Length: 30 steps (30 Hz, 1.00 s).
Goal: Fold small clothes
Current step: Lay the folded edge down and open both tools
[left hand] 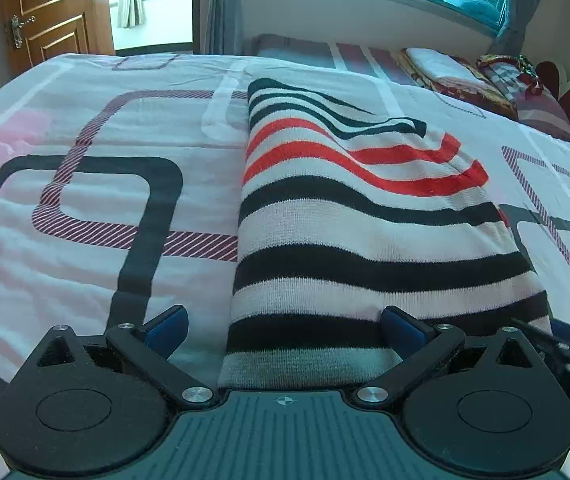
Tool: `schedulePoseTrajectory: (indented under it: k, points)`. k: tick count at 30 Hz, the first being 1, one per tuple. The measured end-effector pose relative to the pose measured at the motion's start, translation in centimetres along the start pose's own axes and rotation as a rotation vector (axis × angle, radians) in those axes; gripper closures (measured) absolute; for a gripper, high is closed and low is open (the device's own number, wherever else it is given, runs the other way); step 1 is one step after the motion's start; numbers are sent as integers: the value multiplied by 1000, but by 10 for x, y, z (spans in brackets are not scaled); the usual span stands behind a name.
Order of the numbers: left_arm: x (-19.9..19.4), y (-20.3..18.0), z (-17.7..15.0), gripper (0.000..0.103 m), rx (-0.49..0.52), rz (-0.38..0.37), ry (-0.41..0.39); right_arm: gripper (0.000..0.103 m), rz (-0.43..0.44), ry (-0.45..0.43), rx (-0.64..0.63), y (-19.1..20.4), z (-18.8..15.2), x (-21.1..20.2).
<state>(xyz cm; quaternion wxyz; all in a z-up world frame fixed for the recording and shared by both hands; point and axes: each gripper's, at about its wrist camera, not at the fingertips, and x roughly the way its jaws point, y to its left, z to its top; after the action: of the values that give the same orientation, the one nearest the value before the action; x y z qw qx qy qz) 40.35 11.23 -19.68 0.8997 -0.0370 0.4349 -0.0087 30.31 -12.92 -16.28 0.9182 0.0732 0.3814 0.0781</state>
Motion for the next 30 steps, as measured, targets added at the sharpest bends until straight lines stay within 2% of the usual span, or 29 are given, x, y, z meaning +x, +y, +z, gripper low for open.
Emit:
schedulePoseTrajectory:
  k: [5, 8, 9, 12, 15, 18, 19, 23, 26, 30]
  points:
    - [-11, -1, -1, 1, 4, 1, 1, 59, 7, -13, 28, 0, 1, -10]
    - [-6, -3, -3, 0, 9, 17, 29, 47, 2, -6, 31, 2, -1, -7]
    - [-5, -3, -4, 0, 8, 19, 35, 42, -12, -4, 30, 2, -1, -6]
    - [-1, -4, -5, 0, 0, 34, 45, 41, -58, 14, 43, 2, -3, -1]
    - [-6, -6, -3, 0, -10, 65, 63, 40, -68, 56, 71, -1, -3, 0]
    - [-14, -12, -1, 0, 8, 119, 71, 30, -50, 18, 100, -5, -2, -18]
    - [-17, -15, -1, 0, 27, 127, 67, 29, -56, 7, 97, -6, -1, -24]
    - [-26, -22, -5, 0, 81, 90, 77, 28, -37, -8, 115, -10, 0, -41]
    - [-34, -20, -8, 0, 45, 69, 56, 27, -22, -4, 107, -9, -2, -49]
    - [-41, -15, -8, 0, 8, 33, 82, 24, -7, 3, 63, -3, -5, -60]
